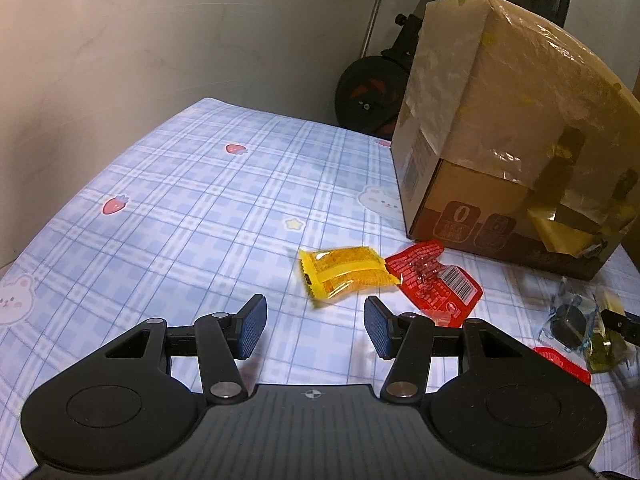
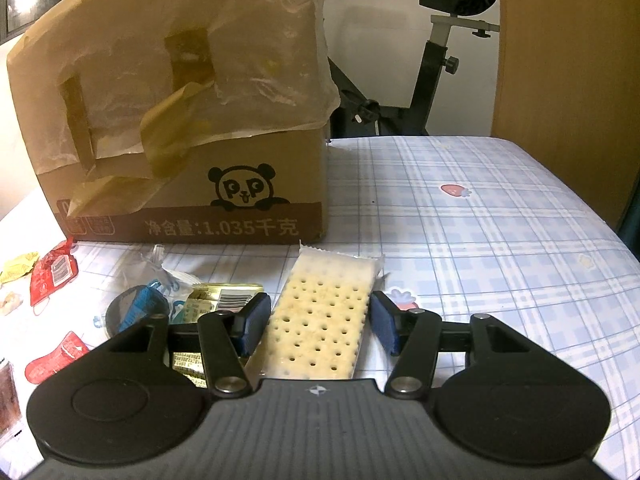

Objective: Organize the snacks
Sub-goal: 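Grasp yellow candy packet with left tool while right tool grasps cracker pack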

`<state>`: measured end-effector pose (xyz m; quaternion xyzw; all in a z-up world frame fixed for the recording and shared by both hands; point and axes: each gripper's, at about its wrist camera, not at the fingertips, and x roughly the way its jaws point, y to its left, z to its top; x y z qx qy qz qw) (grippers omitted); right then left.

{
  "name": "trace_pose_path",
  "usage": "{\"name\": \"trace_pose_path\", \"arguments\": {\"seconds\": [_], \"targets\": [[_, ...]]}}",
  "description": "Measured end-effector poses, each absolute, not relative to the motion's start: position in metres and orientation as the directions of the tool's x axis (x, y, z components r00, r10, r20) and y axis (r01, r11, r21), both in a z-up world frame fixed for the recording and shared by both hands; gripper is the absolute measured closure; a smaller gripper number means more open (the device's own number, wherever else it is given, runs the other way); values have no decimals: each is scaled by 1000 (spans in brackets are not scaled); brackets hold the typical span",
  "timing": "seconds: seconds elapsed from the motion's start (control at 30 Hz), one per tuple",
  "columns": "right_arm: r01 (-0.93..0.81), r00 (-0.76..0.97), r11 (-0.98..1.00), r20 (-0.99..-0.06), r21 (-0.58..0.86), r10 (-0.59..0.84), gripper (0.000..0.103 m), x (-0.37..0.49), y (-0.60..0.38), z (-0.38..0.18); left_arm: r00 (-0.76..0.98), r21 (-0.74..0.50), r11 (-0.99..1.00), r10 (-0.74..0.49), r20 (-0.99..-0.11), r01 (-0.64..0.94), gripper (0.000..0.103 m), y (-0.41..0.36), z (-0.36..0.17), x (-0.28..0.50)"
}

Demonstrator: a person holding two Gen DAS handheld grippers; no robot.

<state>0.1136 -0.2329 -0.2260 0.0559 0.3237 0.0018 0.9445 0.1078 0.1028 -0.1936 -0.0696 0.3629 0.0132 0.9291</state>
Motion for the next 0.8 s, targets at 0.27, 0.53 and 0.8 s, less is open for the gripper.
{"name": "trace_pose_path", "arguments": {"seconds": [0.27, 0.53, 0.8], "targets": [[32, 792, 992, -608, 119, 47, 45, 113, -233, -226, 732, -119, 990, -28, -681, -73, 47, 105, -200, 135], [32, 793, 992, -607, 123, 50, 45, 113, -234, -225, 708, -188, 973, -39, -705, -133, 46, 124, -207, 180], [29, 792, 992, -609, 122, 52, 45, 113, -234, -226, 703, -164, 986, -110, -703, -10, 46, 105, -211, 178]]}}
